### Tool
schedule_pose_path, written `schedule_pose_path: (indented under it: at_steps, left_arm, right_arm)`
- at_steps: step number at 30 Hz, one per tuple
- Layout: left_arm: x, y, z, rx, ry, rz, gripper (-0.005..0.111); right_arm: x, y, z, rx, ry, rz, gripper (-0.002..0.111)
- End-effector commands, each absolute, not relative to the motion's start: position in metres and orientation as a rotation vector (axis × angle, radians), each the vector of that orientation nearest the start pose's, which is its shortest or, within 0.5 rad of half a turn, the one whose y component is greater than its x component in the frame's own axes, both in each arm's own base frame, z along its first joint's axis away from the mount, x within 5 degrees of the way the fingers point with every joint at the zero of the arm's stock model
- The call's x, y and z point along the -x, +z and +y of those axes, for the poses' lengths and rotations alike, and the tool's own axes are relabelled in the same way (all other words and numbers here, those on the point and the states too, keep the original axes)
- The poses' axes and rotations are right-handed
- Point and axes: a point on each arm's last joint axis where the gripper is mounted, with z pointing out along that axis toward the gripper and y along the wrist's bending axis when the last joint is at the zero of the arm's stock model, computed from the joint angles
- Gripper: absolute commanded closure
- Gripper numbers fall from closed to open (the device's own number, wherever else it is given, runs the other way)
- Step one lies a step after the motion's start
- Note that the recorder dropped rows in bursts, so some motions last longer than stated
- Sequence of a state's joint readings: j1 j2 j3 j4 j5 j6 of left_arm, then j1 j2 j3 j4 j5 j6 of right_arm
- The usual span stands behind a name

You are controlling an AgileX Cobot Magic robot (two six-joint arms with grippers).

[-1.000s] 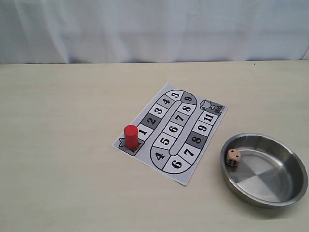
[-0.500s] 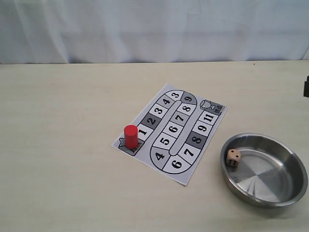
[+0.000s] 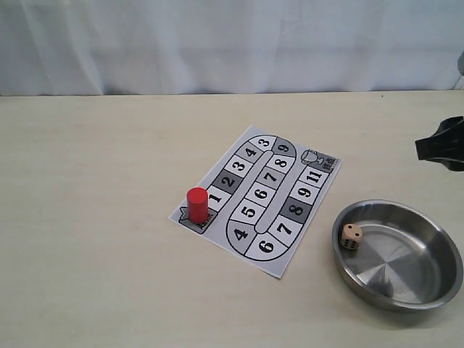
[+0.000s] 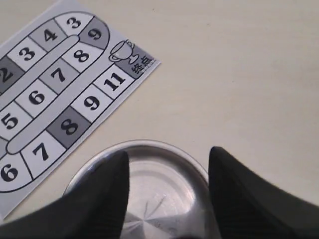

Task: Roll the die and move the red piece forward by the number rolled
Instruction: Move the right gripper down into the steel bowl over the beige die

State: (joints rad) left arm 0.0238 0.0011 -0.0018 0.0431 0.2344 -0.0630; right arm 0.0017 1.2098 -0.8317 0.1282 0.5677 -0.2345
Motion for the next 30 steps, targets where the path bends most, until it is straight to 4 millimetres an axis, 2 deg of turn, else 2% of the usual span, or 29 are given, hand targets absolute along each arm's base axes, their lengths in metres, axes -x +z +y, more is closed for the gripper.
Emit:
schedule_pose_path:
  at_steps: [1, 5, 11, 15, 20, 30]
  left_arm:
    - [-0.055, 0.192, 0.002, 0.048, 0.008, 1.715, 0.107]
    - [-0.055, 0.192, 0.002, 0.048, 0.008, 1.715, 0.107]
    - [-0.056, 0.192, 0.002, 0.046, 0.01, 1.712, 0.107]
    - [-0.056, 0.193, 0.002, 0.046, 0.01, 1.709, 0.107]
    - [-0.056, 0.193, 0.002, 0.046, 0.01, 1.709, 0.107]
    - [-0.056, 0.193, 0.002, 0.046, 0.01, 1.709, 0.107]
  right_arm:
    - [-0.252, 0.274, 0.013, 0.288, 0.098, 2.477, 0.061]
    - [-0.263, 0.262, 0.016, 0.311, 0.152, 2.598, 0.061]
    - [-0.28, 0.241, 0.018, 0.356, 0.204, 2.687, 0.061]
    - [-0.285, 0.226, 0.019, 0.428, 0.214, 2.727, 0.061]
    - [-0.287, 0.217, 0.019, 0.493, 0.215, 2.751, 0.061]
    - [-0.292, 0.197, 0.049, 0.827, 0.174, 2.72, 0.061]
